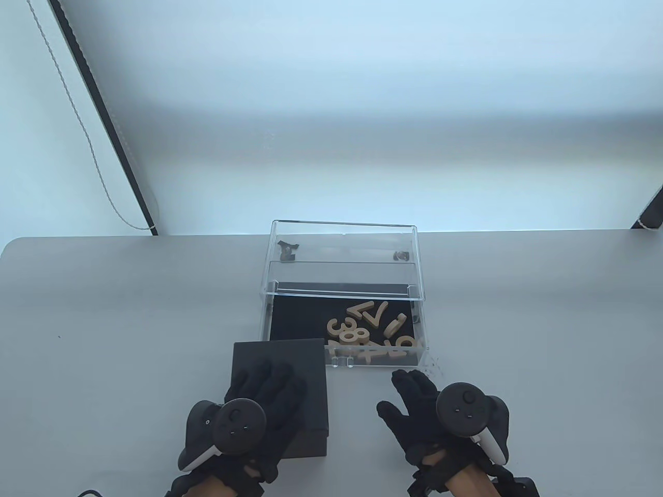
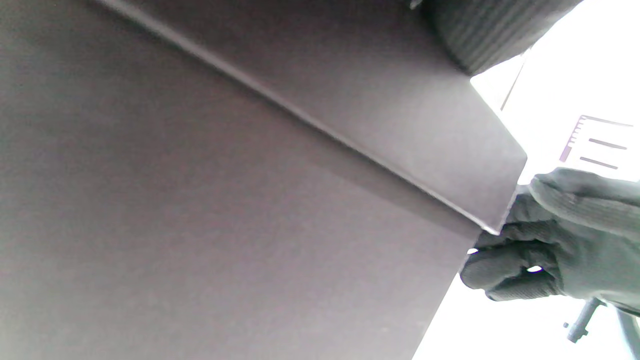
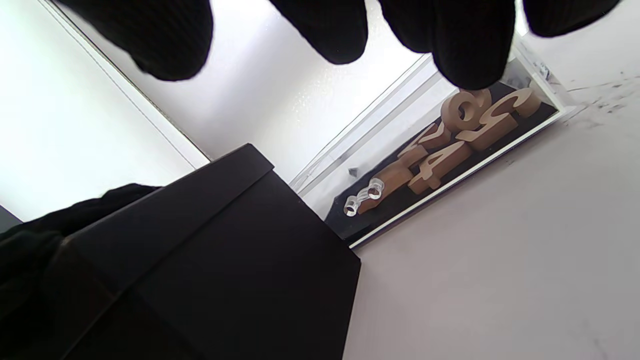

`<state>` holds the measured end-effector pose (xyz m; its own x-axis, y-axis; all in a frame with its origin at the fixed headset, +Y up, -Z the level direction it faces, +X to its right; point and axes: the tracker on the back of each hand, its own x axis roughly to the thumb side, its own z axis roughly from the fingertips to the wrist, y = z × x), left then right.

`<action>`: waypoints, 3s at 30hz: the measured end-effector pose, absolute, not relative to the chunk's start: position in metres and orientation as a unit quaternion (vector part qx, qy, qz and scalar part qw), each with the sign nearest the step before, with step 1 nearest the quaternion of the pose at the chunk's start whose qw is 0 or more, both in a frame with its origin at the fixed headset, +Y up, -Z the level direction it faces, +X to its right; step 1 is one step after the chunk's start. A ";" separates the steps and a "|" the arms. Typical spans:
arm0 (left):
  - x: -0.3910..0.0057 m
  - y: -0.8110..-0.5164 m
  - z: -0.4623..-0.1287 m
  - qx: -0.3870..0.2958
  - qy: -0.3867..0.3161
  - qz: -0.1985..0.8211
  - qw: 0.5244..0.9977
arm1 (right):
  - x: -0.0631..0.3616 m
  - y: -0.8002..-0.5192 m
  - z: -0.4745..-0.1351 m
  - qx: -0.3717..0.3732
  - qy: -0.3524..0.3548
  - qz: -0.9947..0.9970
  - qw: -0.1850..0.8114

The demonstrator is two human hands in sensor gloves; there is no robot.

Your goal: Pour number blocks into a drawer

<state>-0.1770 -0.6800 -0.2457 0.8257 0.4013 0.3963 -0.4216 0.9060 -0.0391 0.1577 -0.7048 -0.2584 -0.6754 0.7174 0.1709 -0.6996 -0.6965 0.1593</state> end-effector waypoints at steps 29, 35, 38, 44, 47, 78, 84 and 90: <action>-0.266 -0.682 -0.271 0.077 -0.075 0.201 0.974 | 0.152 -0.710 -0.259 0.111 0.064 0.916 0.380; -0.268 -0.683 -0.287 0.083 -0.060 0.186 0.977 | 0.151 -0.711 -0.259 0.113 0.067 0.916 0.378; -0.270 -0.684 -0.294 0.090 -0.056 0.176 0.979 | 0.151 -0.711 -0.259 0.113 0.068 0.916 0.378; -0.272 -0.686 -0.302 0.128 -0.046 0.160 0.978 | 0.149 -0.714 -0.259 0.112 0.077 0.915 0.381; -0.272 -0.688 -0.302 0.159 -0.048 0.140 0.976 | 0.148 -0.715 -0.259 0.112 0.083 0.913 0.384; -0.206 -0.671 -0.262 0.188 -0.164 0.160 0.955 | 0.070 -0.757 -0.320 0.061 0.231 0.790 0.565; -0.188 -0.673 -0.258 0.177 -0.198 0.163 0.950 | 0.060 -0.767 -0.322 0.062 0.249 0.778 0.573; -0.172 -0.678 -0.255 0.166 -0.225 0.167 0.946 | 0.059 -0.771 -0.319 0.062 0.241 0.781 0.572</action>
<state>-0.1723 -0.6777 -0.2550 0.8432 0.2419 0.4801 -0.3910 0.8889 0.2387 0.0590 -0.7707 -0.3193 -0.3371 0.9244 -0.1785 -0.8644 -0.2288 0.4477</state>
